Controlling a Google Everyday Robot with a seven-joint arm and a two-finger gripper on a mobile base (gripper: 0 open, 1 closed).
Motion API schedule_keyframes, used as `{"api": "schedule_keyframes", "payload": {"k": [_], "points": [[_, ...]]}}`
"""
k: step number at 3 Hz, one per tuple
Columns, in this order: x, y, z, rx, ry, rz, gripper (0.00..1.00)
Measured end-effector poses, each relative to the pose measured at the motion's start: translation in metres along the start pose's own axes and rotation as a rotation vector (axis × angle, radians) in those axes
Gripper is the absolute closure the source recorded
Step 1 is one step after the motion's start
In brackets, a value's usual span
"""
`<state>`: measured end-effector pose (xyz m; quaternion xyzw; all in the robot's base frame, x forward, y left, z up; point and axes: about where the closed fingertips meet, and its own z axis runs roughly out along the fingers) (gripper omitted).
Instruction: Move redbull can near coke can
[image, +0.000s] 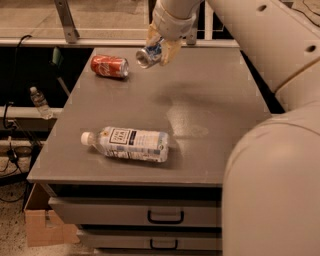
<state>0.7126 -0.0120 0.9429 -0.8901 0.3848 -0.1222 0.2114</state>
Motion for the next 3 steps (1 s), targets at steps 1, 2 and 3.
{"api": "schedule_keyframes", "payload": {"k": [1,2,3], "points": [[-0.014,-0.024,0.024,0.008,-0.060,-0.016,1.00],[-0.024,-0.039,0.050,-0.001,-0.112,-0.012,1.00],[-0.034,-0.048,0.076,-0.024,-0.147,-0.009,1.00]]}}
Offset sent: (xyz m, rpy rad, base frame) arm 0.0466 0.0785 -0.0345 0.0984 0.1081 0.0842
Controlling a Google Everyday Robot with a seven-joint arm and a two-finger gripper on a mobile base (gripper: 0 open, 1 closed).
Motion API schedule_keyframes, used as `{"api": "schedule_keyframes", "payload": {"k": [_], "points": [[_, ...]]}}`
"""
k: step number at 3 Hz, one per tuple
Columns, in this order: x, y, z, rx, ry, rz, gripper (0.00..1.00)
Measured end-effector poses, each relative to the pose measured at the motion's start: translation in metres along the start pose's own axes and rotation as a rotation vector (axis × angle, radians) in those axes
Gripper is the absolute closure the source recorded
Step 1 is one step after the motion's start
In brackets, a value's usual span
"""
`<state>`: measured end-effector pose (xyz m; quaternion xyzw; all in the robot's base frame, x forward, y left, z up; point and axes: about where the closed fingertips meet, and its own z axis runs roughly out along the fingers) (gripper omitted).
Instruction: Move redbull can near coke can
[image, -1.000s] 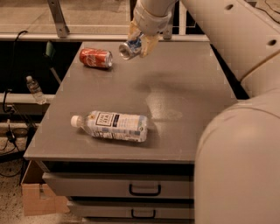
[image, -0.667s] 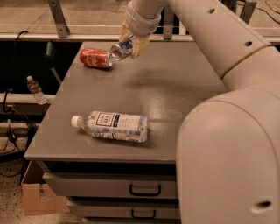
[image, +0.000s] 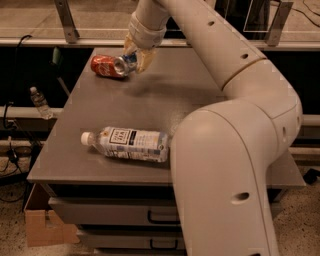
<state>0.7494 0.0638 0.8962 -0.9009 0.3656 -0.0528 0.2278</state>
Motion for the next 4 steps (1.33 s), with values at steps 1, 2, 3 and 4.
{"api": "schedule_keyframes", "payload": {"k": [1,2,3,4], "points": [[0.003,0.003,0.017,-0.033,-0.002,0.019,0.82],[0.008,0.007,0.030,-0.062,0.003,0.044,0.58],[0.015,0.010,0.037,-0.077,0.009,0.067,0.28],[0.020,0.012,0.040,-0.082,0.014,0.079,0.04]]}}
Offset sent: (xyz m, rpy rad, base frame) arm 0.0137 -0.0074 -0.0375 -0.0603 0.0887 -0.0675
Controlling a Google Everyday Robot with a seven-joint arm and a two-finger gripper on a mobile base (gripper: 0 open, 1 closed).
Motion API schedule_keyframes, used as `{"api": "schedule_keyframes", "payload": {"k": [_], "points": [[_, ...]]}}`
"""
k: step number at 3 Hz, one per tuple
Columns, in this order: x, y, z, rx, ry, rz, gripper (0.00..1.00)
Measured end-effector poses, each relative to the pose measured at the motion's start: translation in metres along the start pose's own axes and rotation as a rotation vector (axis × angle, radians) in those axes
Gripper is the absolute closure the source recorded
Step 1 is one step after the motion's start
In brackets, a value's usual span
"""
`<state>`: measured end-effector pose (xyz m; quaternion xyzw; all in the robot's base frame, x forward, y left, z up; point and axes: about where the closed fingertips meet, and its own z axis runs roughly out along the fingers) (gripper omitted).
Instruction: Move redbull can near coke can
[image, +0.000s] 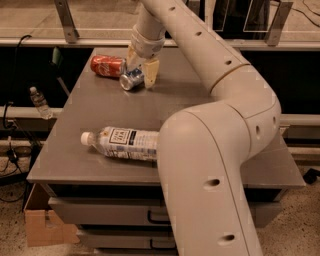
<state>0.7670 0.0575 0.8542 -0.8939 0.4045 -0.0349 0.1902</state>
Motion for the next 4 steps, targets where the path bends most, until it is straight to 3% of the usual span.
{"api": "schedule_keyframes", "payload": {"k": [3,4], "points": [[0.018,0.005,-0.007,0.020,0.003,0.053,0.00],[0.042,0.017,-0.034,0.080,-0.018,0.139,0.00]]}}
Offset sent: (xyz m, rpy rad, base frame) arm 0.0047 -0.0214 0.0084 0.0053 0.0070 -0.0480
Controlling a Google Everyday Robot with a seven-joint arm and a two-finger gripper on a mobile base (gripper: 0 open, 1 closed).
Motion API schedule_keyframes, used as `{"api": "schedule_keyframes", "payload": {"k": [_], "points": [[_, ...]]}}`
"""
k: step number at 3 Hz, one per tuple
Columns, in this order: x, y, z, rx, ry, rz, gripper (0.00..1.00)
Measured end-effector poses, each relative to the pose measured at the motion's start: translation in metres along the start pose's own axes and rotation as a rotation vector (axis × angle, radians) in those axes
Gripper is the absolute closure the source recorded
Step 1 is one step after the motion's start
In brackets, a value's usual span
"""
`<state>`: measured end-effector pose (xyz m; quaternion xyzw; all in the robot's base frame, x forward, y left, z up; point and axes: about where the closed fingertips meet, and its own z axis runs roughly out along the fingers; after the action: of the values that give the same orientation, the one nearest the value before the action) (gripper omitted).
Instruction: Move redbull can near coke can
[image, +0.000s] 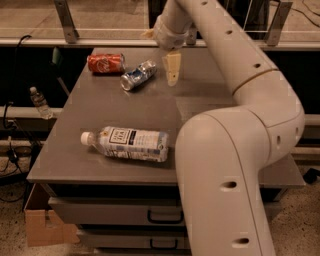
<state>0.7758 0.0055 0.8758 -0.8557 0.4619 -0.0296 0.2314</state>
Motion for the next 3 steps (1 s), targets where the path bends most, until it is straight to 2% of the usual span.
{"api": "schedule_keyframes", "payload": {"k": [1,2,3], "points": [[0.038,0.019,-0.049,0.096,-0.052,0.145,0.00],[0.077,0.051,-0.098,0.199,-0.117,0.289,0.00],[0.115,0.092,-0.142,0.298,-0.181,0.420,0.00]]}}
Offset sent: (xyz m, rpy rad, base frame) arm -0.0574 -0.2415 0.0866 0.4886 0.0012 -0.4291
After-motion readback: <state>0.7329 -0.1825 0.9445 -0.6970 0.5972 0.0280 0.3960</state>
